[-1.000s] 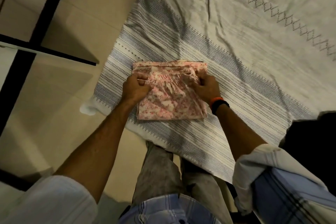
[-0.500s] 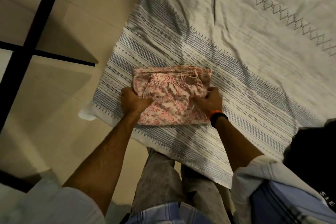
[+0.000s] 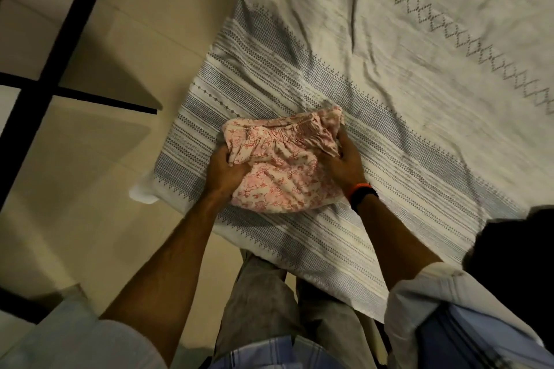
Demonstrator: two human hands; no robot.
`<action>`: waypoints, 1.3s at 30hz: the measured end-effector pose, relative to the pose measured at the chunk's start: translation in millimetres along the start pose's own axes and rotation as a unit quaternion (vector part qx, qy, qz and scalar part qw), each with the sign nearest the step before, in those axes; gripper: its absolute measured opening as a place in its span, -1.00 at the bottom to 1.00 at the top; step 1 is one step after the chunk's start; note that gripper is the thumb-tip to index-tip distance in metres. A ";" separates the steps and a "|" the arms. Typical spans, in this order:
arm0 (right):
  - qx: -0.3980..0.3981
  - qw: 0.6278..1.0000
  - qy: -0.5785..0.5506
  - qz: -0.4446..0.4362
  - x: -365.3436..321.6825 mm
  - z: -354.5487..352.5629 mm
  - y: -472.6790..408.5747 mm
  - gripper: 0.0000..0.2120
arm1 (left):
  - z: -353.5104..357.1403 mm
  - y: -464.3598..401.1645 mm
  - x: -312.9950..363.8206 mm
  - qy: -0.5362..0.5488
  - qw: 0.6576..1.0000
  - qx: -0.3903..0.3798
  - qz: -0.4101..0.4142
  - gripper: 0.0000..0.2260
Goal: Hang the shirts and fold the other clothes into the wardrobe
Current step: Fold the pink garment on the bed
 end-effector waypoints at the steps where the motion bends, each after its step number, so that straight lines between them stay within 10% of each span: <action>1: 0.003 1.000 0.003 -0.016 -10.4 -1.6 -2.2 -0.46 | -3.2 0.7 3.9 0.011 1.000 0.008 -0.002 -0.52; 11: -0.014 0.967 0.153 -0.203 -155.9 47.3 -68.5 -0.52 | -50.5 1.9 25.9 0.192 0.962 0.190 -0.036 -0.50; 17: -0.026 0.882 0.408 -0.237 -152.9 103.4 -60.3 -0.29 | -41.0 -2.6 -18.9 0.128 0.949 0.204 -0.203 -0.44; 20: -0.107 0.895 0.385 -0.199 -114.0 116.6 -47.1 -0.28 | -63.8 -1.5 5.1 0.003 0.962 0.272 -0.036 -0.34; 26: -0.157 0.935 0.290 -0.133 -102.1 103.2 -30.6 -0.28 | -42.6 -17.3 9.3 -0.120 0.989 0.083 -0.005 -0.35; 32: -0.079 0.978 0.174 -0.085 -121.7 35.1 14.0 -0.44 | -59.1 24.1 55.8 -0.174 0.978 0.115 -0.004 -0.48; 39: 0.025 0.996 0.063 -0.053 -121.7 -54.8 79.9 -0.60 | -9.0 86.1 118.8 -0.161 0.978 -0.035 0.127 -0.50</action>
Point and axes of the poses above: each hand's wrist, its own y-axis away from the middle knuckle, its own z-axis out of the palm, x = y × z, the point moved 9 cm from there along -y, towards the middle knuckle, and after that the axes turned 11 degrees about x, right-handed, at the moved point
